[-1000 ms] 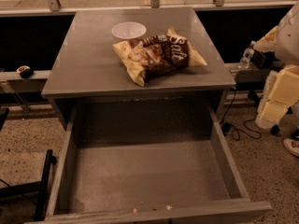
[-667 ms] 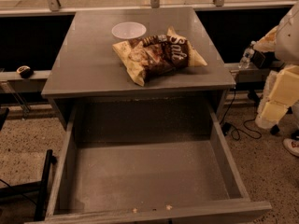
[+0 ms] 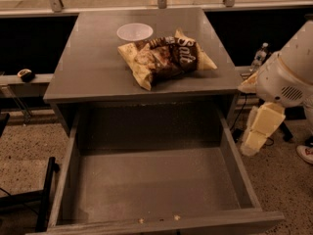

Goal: Close top drawer

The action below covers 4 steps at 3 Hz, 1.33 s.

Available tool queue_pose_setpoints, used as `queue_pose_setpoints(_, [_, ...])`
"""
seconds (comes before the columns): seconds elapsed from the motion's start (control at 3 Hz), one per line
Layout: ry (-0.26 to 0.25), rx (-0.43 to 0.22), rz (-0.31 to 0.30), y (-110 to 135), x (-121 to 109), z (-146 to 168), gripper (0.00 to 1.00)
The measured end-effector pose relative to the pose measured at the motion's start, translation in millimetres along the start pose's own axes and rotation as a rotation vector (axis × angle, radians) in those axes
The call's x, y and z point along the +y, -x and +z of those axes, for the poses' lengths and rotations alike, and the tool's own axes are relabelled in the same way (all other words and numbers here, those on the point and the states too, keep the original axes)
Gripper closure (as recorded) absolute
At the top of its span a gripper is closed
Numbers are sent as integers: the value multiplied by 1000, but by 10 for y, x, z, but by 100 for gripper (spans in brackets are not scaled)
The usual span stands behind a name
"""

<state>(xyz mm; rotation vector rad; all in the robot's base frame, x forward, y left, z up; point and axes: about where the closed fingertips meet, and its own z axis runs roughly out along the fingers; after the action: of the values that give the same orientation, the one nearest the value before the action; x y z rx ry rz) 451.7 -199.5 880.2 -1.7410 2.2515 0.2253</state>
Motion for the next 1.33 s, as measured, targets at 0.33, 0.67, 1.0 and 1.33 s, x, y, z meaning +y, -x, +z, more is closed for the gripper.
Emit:
queue_pose_setpoints(0.33, [5, -65, -61, -13, 270, 437, 0])
queue_pose_setpoints(0.67, [-28, -145, -208, -33, 636, 1029, 0])
queue_pose_setpoints(1.0, [19, -215, -305, -55, 684, 1320, 0])
queue_pose_setpoints(1.33, [40, -216, -337, -67, 742, 1340, 0])
